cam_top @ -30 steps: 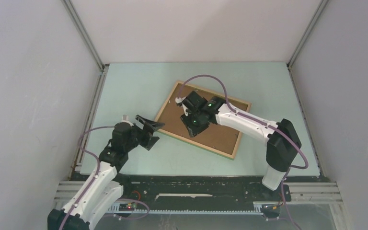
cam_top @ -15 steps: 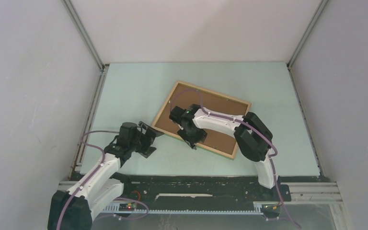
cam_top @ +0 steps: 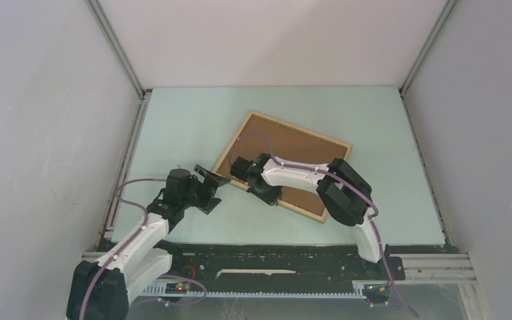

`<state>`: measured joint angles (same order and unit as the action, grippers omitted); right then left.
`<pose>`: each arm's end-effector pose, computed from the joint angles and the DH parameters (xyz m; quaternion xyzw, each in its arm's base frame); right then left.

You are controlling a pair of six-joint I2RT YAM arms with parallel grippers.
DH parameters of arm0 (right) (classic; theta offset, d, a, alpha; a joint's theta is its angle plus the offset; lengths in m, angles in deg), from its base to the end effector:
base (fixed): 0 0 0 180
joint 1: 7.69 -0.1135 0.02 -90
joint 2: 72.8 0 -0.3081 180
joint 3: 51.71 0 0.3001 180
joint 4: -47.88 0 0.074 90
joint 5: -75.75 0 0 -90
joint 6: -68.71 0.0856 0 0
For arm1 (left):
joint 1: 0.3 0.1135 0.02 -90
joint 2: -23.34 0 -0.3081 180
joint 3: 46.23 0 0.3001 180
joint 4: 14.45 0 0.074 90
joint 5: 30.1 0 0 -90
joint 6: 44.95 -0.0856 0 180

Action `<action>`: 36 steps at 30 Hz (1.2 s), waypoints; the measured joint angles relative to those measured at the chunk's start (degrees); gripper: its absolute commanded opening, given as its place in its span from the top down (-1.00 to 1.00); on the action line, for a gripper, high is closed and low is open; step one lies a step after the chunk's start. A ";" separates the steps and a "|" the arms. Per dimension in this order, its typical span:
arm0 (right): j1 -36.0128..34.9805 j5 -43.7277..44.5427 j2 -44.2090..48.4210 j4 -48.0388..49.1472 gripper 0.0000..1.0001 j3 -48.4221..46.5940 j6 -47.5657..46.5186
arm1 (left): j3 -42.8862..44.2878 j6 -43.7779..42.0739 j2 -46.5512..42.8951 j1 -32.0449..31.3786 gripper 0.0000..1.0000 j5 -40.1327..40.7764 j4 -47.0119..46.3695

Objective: Put the photo into the frame
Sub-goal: Turn over the photo frame at the center of the board.

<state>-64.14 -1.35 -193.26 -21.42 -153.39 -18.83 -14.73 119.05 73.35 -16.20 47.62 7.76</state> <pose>0.2732 0.3775 0.1251 -0.4493 0.8861 -0.0896 0.0697 0.2124 -0.0794 0.1514 -0.3998 0.8117 -0.3617 0.2247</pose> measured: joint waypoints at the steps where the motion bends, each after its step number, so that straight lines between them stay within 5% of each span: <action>1: -0.28 0.55 0.31 0.61 1.00 0.37 -1.03 | -0.50 0.35 0.20 0.00 -0.91 -0.39 -1.38; 15: 6.51 -14.45 10.62 6.97 1.00 5.49 -1.53 | -4.63 2.99 14.99 -0.24 -0.95 -10.29 -28.57; 24: 6.56 -17.51 11.93 7.48 1.00 5.49 -0.44 | -4.35 6.14 32.15 -5.14 -0.61 -12.13 -46.84; 36: 6.88 -17.92 13.03 8.68 1.00 6.14 1.07 | 2.67 6.97 41.38 -7.30 0.09 -7.54 -55.63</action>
<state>-57.25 -19.27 -180.24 -12.74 -147.25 -17.76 -12.06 126.02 114.73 -23.50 40.08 -47.87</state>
